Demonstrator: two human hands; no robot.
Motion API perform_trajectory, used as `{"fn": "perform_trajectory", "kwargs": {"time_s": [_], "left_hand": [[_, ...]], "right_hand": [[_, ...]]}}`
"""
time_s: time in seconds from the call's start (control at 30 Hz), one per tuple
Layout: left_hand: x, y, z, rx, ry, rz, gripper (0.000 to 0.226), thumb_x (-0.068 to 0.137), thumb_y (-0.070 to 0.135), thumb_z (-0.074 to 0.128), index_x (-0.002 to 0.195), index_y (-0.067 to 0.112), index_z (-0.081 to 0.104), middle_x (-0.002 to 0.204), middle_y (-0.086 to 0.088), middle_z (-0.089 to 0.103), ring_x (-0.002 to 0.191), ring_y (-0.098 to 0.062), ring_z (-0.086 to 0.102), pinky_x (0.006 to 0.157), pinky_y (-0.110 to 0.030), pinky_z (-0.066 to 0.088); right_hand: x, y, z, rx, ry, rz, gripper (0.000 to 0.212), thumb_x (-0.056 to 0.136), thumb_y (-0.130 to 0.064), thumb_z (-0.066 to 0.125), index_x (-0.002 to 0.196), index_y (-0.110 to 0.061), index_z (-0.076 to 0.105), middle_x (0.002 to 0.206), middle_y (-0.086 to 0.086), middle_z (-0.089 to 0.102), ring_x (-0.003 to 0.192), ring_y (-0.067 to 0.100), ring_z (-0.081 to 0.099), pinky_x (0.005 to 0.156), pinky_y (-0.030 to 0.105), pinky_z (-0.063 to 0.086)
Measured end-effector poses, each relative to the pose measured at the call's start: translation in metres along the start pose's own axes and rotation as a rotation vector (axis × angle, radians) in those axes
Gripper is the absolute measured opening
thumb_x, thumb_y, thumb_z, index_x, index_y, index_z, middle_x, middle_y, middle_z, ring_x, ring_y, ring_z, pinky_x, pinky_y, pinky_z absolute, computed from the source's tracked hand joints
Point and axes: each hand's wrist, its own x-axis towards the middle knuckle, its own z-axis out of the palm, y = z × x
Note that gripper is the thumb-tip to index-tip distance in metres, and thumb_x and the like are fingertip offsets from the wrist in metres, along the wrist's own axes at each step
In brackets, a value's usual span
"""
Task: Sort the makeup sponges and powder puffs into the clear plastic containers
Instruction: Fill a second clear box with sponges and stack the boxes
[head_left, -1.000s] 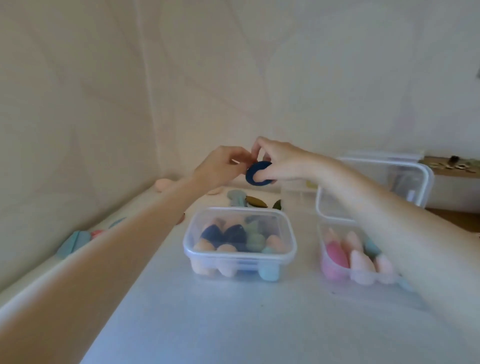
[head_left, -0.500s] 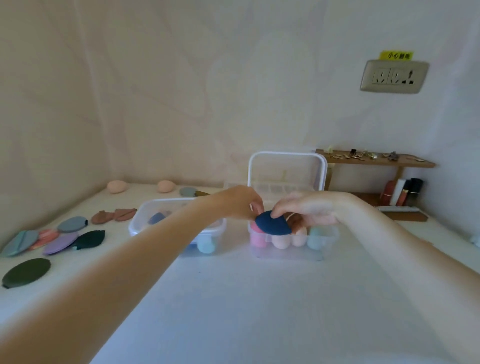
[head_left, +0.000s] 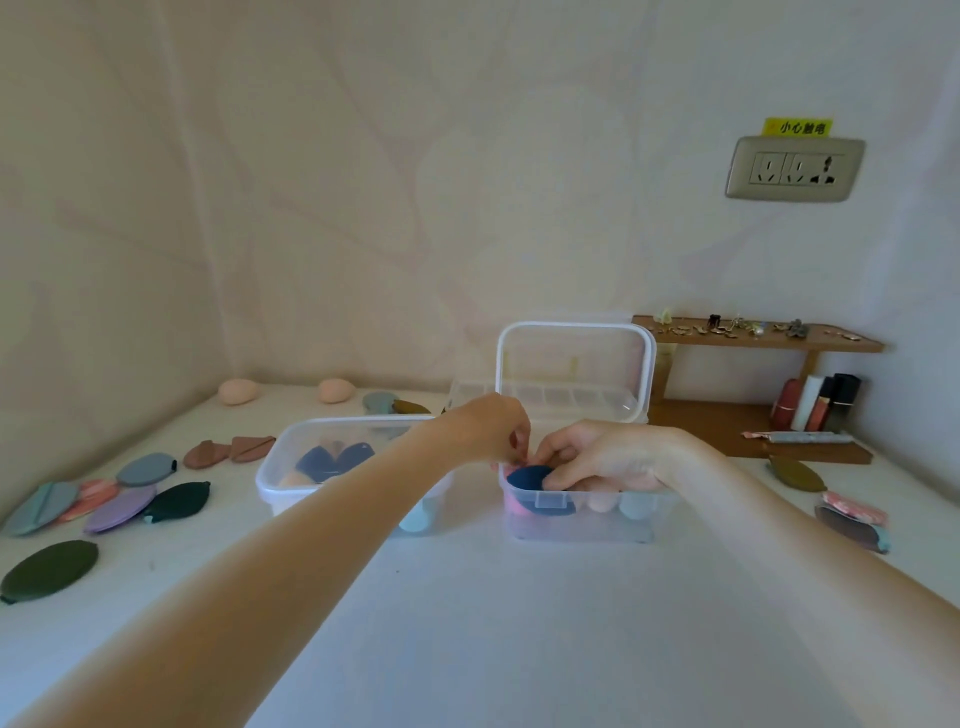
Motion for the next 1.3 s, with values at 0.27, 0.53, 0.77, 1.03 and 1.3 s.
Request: {"fn": "perform_trajectory", "kwargs": {"time_s": [0.27,0.53,0.77,1.03,1.3], "left_hand": [[0.007,-0.004,0.002,-0.004,0.031,-0.012,0.019,0.085,0.019,0.061,0.097,0.008,0.071,0.098,-0.008,0.072,0.080,-0.018,0.064,0.060,-0.016,0.043],[0.004,-0.004,0.004,-0.026,0.048,-0.016,0.017,0.082,0.013,0.063,0.096,0.006,0.070,0.093,-0.009,0.071,0.073,-0.015,0.059,0.051,-0.011,0.036],[-0.001,-0.001,0.002,-0.014,0.019,0.018,0.018,0.083,0.019,0.064,0.098,0.012,0.069,0.102,-0.004,0.070,0.077,-0.015,0.059,0.062,-0.016,0.044],[-0.039,-0.015,-0.029,-0.073,0.261,0.026,0.027,0.089,0.011,0.049,0.107,0.013,0.068,0.112,-0.001,0.068,0.103,-0.018,0.062,0.074,-0.009,0.035],[-0.062,-0.132,-0.056,-0.092,0.398,-0.247,0.024,0.090,0.014,0.051,0.106,0.009,0.069,0.111,-0.008,0.068,0.104,-0.023,0.061,0.082,-0.023,0.041]], "right_hand": [[0.008,0.004,-0.002,-0.040,0.018,-0.018,0.023,0.079,0.005,0.065,0.077,-0.017,0.057,0.087,0.003,0.059,0.091,0.023,0.054,0.083,0.033,0.047],[0.034,-0.009,0.009,-0.518,0.104,0.022,0.017,0.081,-0.013,0.066,0.069,-0.024,0.061,0.082,-0.004,0.057,0.091,0.025,0.059,0.088,0.036,0.048],[0.016,-0.022,0.001,-0.611,0.018,0.054,0.020,0.080,-0.017,0.070,0.068,-0.028,0.058,0.077,-0.011,0.054,0.087,0.015,0.052,0.081,0.026,0.045],[0.000,-0.070,-0.018,-0.419,0.048,-0.046,0.013,0.088,0.001,0.059,0.079,-0.007,0.063,0.073,0.006,0.064,0.063,0.010,0.059,0.050,0.011,0.048],[0.115,-0.148,0.049,-0.438,0.116,-0.247,0.020,0.091,0.001,0.049,0.080,-0.007,0.063,0.090,0.015,0.063,0.066,0.015,0.056,0.054,0.016,0.051]]}}
